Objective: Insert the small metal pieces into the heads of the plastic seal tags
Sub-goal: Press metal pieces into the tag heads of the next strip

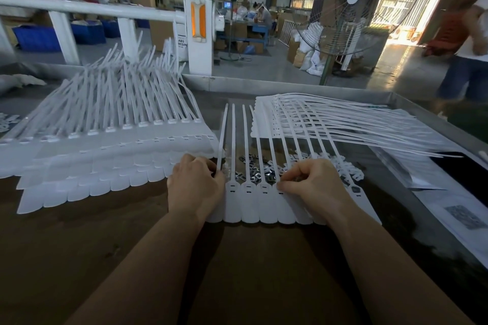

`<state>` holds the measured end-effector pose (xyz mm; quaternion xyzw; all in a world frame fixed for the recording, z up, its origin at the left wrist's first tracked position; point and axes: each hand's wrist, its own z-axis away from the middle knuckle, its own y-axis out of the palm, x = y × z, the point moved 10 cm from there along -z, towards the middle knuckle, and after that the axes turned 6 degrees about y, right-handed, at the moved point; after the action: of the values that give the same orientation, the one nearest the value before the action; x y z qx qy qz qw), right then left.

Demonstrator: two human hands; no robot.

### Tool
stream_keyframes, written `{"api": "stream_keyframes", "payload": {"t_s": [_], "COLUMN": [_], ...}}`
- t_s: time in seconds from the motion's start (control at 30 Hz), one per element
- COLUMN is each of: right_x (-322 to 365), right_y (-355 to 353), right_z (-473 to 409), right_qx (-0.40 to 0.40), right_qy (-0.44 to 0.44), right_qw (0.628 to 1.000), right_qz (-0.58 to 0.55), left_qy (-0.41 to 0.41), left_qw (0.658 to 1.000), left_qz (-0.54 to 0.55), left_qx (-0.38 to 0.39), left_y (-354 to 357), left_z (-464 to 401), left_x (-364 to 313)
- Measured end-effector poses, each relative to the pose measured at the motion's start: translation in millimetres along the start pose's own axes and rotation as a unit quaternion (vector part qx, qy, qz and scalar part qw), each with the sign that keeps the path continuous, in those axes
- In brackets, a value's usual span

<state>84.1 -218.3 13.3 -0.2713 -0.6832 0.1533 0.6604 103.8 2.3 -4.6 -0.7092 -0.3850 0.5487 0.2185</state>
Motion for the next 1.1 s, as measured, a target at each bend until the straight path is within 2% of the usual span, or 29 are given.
{"api": "stream_keyframes", "payload": {"t_s": [0.1,0.2,0.33,0.5,0.6,0.8,0.93,1.1], "right_x": [-1,-5,-13,-16,-4,16,17,18], "right_y": [-12,-35,-47,-50,-42,-3,3,4], "right_z": [0,-2,-3,-5,-3,2,4,4], "right_qx": [-0.024,-0.101,-0.163,-0.187,-0.154,-0.002,0.028,0.025], "right_qy": [-0.008,-0.013,-0.010,-0.013,-0.056,-0.122,-0.134,-0.150], "right_qw": [0.998,0.991,0.986,0.980,0.985,0.986,0.981,0.976], "right_qz": [-0.057,-0.091,-0.022,0.065,0.060,0.117,0.135,0.157], "left_qy": [-0.001,0.000,0.003,0.001,-0.003,-0.005,-0.004,-0.002], "left_qw": [1.000,1.000,1.000,1.000,1.000,1.000,1.000,1.000], "left_qz": [0.000,0.003,0.003,0.007,0.011,0.015,0.017,0.014], "left_qx": [-0.002,-0.005,-0.006,-0.008,-0.008,-0.005,-0.007,-0.009], "left_y": [0,0,0,-1,0,1,1,1], "left_z": [0,-1,0,1,1,0,0,0], "left_x": [1,1,1,1,1,2,1,1]}}
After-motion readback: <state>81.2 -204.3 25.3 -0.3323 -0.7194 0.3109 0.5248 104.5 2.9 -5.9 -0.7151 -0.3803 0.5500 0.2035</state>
